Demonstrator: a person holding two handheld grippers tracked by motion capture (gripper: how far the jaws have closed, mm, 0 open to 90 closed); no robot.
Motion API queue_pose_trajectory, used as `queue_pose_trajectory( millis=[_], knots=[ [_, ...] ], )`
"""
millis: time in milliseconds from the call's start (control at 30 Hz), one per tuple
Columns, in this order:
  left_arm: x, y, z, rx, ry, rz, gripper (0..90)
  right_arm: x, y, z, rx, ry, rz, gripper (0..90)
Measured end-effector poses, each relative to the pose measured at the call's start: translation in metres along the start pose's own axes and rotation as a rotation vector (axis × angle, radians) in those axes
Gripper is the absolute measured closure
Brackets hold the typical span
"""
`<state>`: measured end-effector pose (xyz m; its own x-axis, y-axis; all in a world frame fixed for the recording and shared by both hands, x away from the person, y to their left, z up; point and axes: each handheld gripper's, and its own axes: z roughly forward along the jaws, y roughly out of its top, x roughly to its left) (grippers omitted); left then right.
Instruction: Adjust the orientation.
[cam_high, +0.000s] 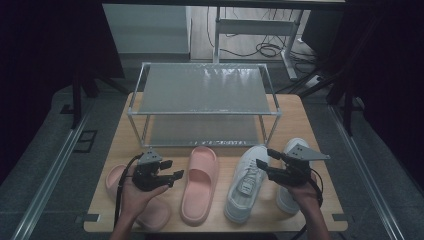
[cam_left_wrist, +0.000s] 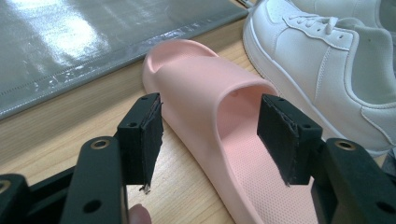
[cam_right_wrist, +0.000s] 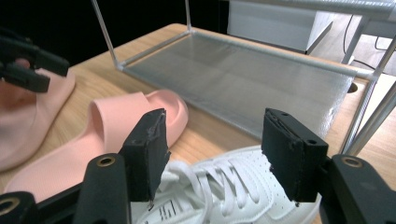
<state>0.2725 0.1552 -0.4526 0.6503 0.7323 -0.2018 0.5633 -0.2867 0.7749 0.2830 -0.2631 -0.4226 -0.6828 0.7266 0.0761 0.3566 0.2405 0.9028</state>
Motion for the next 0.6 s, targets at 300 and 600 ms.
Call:
queue_pose_trajectory(
  millis=[300, 600],
  knots=[
    [-0.002, -0.003, -0.004, -0.013, 0.011, 0.008, 42.5, -0.001, -0.004, -0.007, 0.009, 0.006, 0.016, 41.5],
    [-0.003, -0.008, -0.022, -0.055, 0.038, 0.007, 68.6, -0.002, -0.004, -0.01, -0.007, -0.001, 0.023, 41.5]
  ],
)
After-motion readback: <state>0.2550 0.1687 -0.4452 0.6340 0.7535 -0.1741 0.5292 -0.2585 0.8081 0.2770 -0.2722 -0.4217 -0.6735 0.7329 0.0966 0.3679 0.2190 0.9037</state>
